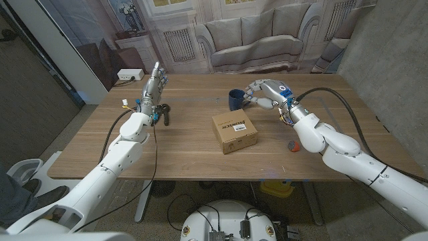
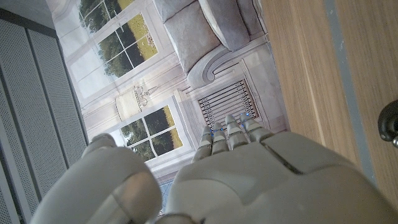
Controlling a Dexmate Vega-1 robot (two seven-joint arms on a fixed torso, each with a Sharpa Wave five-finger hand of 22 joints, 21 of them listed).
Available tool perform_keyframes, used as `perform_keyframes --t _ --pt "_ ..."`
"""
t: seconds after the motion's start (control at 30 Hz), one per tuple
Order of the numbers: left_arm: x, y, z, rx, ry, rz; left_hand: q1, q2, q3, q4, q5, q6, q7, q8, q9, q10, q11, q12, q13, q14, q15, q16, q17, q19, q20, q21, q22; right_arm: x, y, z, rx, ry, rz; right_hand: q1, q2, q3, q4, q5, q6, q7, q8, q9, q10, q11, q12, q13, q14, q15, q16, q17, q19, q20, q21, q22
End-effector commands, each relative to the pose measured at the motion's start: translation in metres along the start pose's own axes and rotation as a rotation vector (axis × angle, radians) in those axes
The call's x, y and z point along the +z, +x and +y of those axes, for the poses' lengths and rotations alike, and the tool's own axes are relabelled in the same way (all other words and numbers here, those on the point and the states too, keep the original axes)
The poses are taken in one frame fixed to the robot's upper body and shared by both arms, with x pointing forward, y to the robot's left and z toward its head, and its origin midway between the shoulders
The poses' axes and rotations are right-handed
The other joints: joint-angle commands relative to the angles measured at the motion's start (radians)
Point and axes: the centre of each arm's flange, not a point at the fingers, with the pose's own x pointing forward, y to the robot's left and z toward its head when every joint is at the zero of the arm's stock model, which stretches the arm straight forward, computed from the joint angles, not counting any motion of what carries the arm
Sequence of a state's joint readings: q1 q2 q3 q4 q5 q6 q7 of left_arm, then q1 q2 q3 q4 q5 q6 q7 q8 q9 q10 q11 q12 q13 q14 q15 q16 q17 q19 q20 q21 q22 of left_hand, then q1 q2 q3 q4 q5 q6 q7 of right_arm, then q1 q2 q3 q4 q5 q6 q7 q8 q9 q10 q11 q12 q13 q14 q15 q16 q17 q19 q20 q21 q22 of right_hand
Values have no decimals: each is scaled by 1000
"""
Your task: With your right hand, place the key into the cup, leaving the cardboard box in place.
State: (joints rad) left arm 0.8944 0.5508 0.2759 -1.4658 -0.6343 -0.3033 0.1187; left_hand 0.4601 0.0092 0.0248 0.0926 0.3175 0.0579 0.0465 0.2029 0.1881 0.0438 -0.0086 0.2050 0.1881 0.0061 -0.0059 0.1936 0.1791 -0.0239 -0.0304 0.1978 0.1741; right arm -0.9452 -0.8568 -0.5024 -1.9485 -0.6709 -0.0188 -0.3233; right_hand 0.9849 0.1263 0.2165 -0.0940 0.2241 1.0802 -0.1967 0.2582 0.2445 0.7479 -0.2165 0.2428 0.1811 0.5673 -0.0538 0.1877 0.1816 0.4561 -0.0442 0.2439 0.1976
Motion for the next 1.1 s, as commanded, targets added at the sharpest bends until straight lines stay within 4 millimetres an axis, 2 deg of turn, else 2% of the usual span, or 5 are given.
perform_keyframes --t 0.03,0.7,1.1 --pt "2 -1 2 -16 29 2 2 -1 -8 1 -3 10 -3 -1 2 9 -4 2 5 0 -1 -5 5 -8 -2 -2 4 -3 28 -1 40 25 -6 1 3 -5 -2 -1 2 0 6 4 -5 1 -4 0 8 -145 -1 0 7 -119 -1 2" --pt "6 -2 8 -18 29 -17 1 -4 -15 2 -4 9 -5 -2 2 8 -4 1 5 -1 -1 -5 5 -12 -2 -2 4 -5 73 6 70 30 -4 0 5 -11 -2 -4 1 -2 2 9 -16 1 -15 0 13 -146 -2 0 9 -118 -1 2" --pt "-1 -6 9 -12 22 1 1 -4 -18 2 -4 10 -5 -1 2 9 -4 1 5 -1 -1 -5 5 -12 -2 -2 4 -15 94 11 74 14 -5 -3 7 -15 0 -6 1 -6 1 13 -21 2 -18 1 16 -144 -2 0 12 -115 -1 2"
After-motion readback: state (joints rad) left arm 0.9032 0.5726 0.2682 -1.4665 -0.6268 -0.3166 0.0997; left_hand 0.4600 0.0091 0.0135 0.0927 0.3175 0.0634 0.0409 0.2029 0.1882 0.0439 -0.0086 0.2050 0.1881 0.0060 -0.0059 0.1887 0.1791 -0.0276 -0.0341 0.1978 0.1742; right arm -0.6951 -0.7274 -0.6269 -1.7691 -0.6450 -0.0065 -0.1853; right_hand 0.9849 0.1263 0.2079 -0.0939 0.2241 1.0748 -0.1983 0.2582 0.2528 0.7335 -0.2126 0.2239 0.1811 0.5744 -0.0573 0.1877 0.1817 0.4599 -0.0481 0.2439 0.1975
